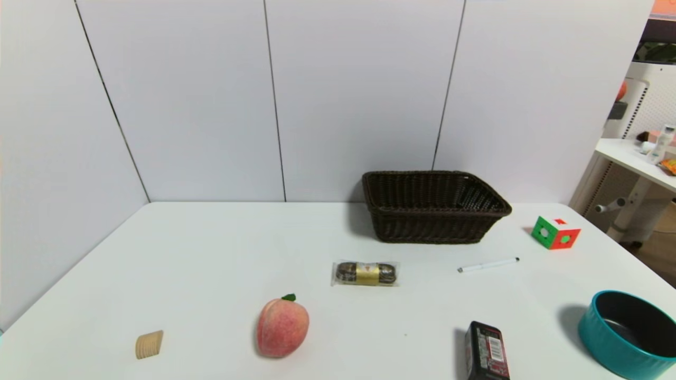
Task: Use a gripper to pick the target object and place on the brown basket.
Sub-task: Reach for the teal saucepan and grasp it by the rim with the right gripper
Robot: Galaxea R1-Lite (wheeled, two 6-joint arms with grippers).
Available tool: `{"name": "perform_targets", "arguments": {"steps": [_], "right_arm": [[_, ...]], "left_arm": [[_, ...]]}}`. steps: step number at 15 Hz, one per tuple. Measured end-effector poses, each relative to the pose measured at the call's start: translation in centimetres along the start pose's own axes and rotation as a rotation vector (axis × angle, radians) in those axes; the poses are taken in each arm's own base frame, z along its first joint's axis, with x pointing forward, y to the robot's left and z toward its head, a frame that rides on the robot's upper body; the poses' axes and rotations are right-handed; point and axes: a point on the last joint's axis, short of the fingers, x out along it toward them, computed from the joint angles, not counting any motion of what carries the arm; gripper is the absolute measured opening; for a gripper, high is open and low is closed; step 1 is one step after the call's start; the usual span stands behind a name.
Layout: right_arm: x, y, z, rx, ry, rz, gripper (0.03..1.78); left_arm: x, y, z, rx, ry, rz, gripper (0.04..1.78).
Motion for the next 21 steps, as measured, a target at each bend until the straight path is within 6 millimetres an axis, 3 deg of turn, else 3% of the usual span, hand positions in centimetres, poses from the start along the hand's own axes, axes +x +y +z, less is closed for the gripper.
{"name": "perform_targets", "arguments": {"steps": [6, 8, 12, 17, 19, 21], "right_arm": [[0.0, 0.0, 0.1, -0.002, 0.003, 0.0, 1.7], [0.1, 0.0, 1.0, -0.006, 0.01, 0.004, 1.7], [1.7, 0.1, 7.0, -0.006, 0.063, 0.015, 1.7], [8.0, 0.0, 15.5, 0.021, 0.238, 0.0, 1.7], [10.9, -0.2, 17.5, 0.048, 0.383, -0.016, 1.7], [13.2, -0.4, 18.2, 0.067, 0.587, -0.033, 1.7]], "left_arm": [[0.0, 0.0, 0.0, 0.0, 0.0, 0.0, 1.69], [0.0, 0.0, 0.0, 0.0, 0.0, 0.0, 1.69], [0.0, 0.0, 0.0, 0.0, 0.001, 0.0, 1.69], [0.0, 0.0, 0.0, 0.0, 0.0, 0.0, 1.69], [0.0, 0.0, 0.0, 0.0, 0.0, 0.0, 1.69], [0.0, 0.0, 0.0, 0.0, 0.0, 0.0, 1.69]]}}
